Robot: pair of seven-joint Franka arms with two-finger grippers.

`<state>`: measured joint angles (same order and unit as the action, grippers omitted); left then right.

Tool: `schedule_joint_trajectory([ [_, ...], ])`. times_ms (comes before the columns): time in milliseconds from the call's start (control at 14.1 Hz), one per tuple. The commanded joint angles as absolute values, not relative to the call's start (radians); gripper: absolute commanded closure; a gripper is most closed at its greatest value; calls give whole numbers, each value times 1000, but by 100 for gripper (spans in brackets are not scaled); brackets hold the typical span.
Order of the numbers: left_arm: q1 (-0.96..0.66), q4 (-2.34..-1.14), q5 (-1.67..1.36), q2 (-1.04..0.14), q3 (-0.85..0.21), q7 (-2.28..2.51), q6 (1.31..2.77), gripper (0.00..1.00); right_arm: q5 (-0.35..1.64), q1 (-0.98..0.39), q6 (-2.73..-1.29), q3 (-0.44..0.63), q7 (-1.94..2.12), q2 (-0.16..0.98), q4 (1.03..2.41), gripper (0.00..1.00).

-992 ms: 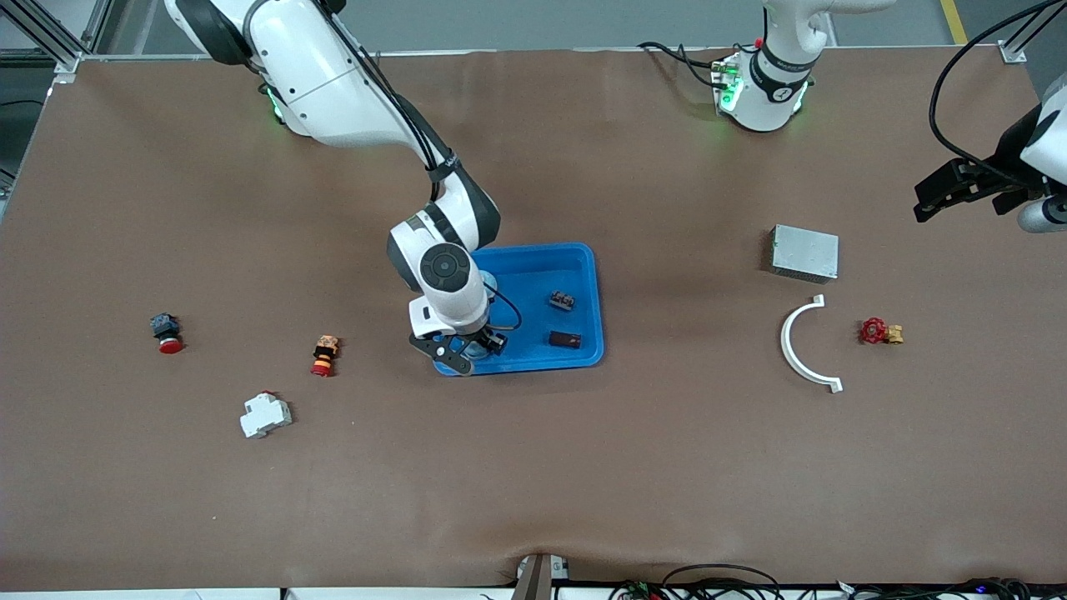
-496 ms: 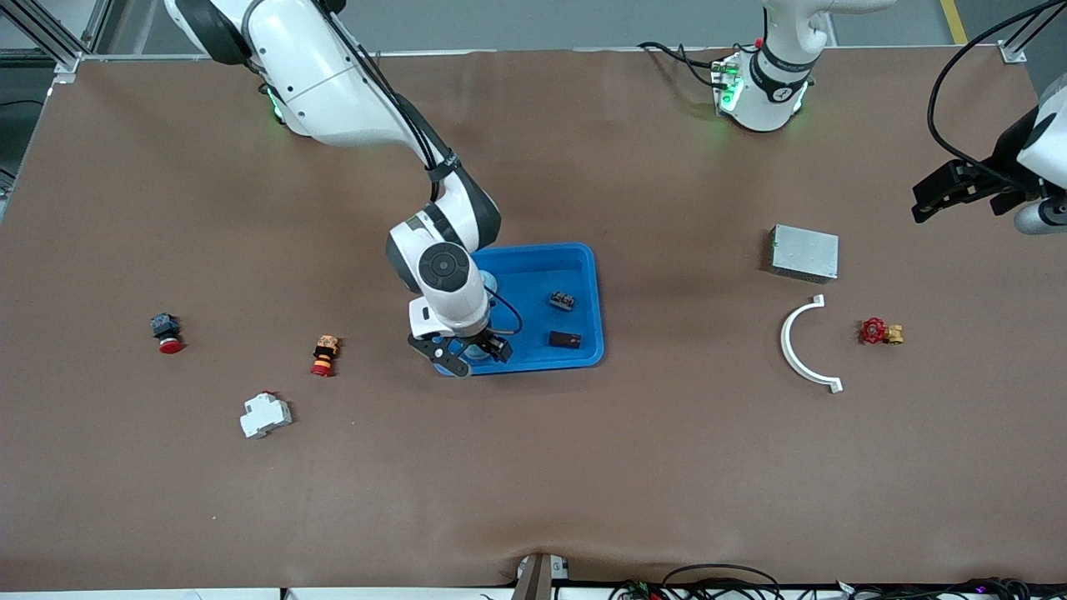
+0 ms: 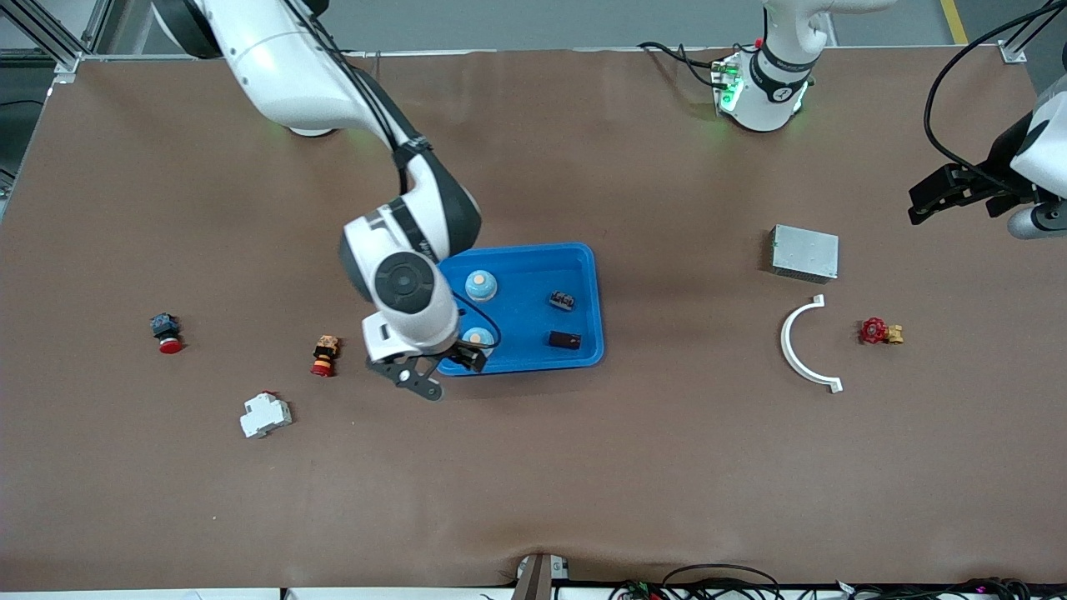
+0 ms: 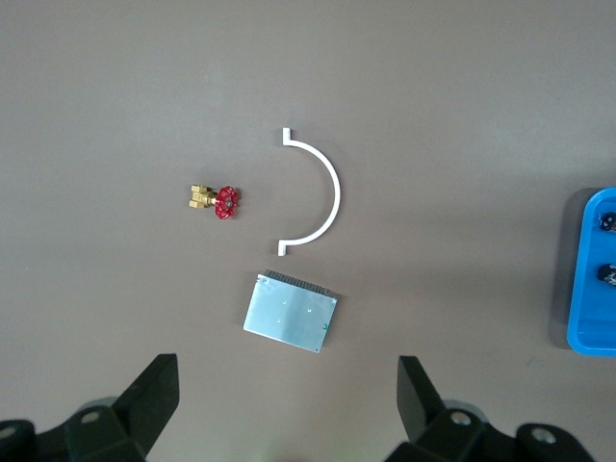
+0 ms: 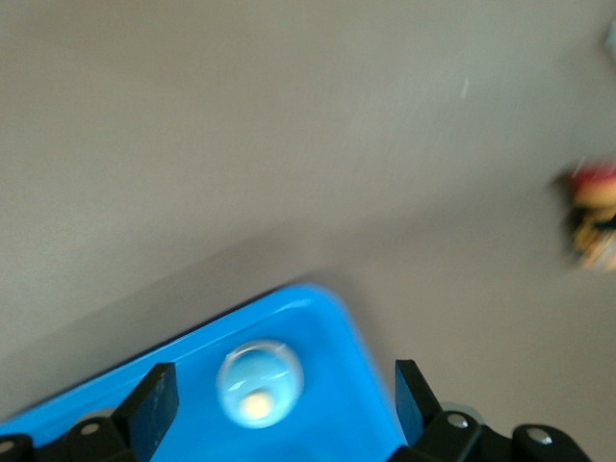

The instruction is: Place electrolytic capacitor and blue bell in tray

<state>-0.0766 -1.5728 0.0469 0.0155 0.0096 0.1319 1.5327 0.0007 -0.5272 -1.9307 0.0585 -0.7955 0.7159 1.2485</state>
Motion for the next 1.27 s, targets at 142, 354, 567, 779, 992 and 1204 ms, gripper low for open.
schedule_joint_trajectory([
  [142, -75, -1574, 32, 18, 11, 117, 1542, 0, -20, -364, -1774, 86, -291, 600, 1256, 0],
  [354, -75, -1571, 32, 20, 11, 118, 1542, 0, -23, -257, -1707, 87, -119, 526, 1258, 0],
  [567, -74, -1571, 32, 20, 11, 121, 1540, 0, -25, -126, -1660, 94, 113, 474, 1256, 0],
  [779, -72, -1571, 31, 23, 11, 123, 1537, 0, -26, -54, -1585, 97, 112, 413, 1256, 0],
  [992, -72, -1571, 31, 25, 11, 124, 1537, 0, -23, -35, -1491, 126, 87, 324, 1281, 0],
  [1204, -72, -1571, 31, 25, 11, 124, 1537, 0, -15, -9, -1494, 126, 89, 215, 1385, 0],
])
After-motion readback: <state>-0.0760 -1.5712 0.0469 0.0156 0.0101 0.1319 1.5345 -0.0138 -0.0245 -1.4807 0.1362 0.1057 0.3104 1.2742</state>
